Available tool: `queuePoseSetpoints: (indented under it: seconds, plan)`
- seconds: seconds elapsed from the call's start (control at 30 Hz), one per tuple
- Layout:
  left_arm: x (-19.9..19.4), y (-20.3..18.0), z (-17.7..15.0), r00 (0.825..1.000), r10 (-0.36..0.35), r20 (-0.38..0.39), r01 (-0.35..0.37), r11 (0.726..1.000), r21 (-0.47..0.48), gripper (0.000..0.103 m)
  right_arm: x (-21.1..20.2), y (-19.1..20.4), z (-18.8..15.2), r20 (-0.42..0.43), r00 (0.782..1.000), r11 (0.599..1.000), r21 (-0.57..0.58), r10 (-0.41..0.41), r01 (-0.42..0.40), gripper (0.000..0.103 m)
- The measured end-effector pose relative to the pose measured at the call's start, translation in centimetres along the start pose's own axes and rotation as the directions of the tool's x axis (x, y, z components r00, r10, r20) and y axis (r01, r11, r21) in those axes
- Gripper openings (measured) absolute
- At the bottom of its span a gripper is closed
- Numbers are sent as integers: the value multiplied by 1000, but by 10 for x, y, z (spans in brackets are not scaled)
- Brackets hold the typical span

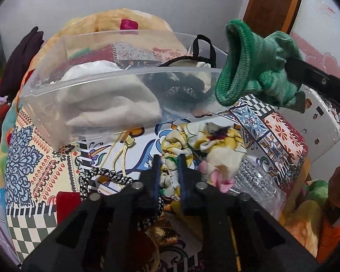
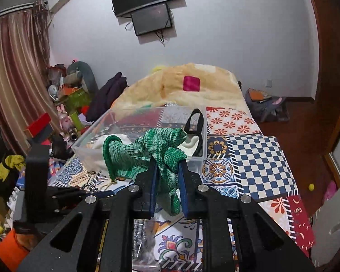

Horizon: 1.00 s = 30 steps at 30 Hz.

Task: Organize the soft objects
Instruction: 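Grasp the yellow floral cloth with the left tool while the right tool grasps the green knitted cloth, then lower both cloths into the clear box and open both tools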

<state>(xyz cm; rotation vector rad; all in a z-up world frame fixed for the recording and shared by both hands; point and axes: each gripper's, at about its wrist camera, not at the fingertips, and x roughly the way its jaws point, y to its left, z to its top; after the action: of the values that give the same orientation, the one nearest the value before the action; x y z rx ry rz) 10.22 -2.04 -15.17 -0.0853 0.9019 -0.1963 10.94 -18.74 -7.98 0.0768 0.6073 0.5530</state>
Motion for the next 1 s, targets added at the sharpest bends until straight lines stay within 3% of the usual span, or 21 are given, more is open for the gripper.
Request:
queuePoseSetpoints:
  seconds: [0.3,0.6,0.83,1.0]
  plan:
    - [-35,5,9,993,23,119,-23,1000,0,6,-12,2,8,44,999,1000,4,5,-6,15]
    - [-82,21,40,959,58,277,-47,998,-47,6,-10,9,28,93,996,1000,-3,-5,5,15]
    - [-82,41,70,937,124,327,-98,991,-93,6,10,12,45,91,996,1000,15,0,-1,15]
    - [-60,53,78,938,172,300,-146,984,-107,6,34,14,47,42,999,1000,19,-6,6,15]
